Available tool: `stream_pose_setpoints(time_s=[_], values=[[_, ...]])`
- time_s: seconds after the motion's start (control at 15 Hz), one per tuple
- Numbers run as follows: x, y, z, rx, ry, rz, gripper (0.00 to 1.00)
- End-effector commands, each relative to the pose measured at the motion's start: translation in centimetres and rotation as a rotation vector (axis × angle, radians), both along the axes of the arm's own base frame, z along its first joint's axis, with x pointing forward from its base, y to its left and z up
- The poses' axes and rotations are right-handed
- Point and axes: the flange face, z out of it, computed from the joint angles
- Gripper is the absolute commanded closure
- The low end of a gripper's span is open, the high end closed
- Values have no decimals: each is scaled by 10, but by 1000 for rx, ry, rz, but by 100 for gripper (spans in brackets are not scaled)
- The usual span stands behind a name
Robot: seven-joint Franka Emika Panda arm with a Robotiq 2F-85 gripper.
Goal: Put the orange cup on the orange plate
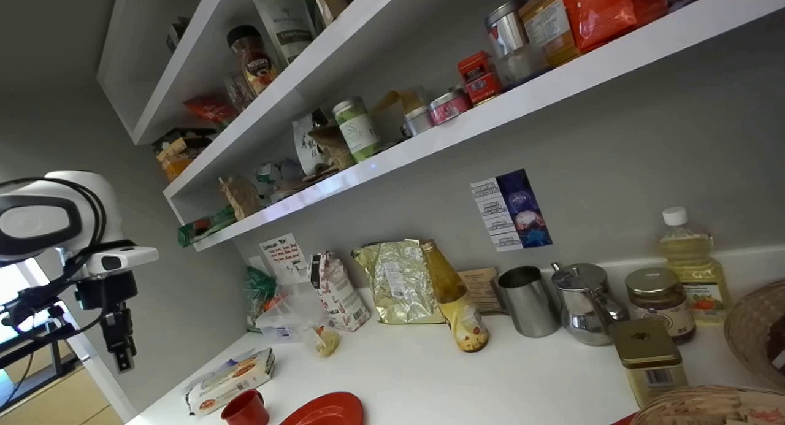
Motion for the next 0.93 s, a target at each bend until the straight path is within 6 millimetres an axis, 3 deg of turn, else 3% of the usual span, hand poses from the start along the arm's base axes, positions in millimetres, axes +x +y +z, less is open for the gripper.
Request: stream_pose_setpoints(time_s=[0.0,0.13,0.33,0.6,0.87], values=[[34,-2,6,37,-70,-68,0],[45,11,4,55,-128,-133,0],[61,32,-17,59,-205,-222,0],[72,62,-65,15,-222,-274,0],[82,70,-113,-36,-181,-313,0]])
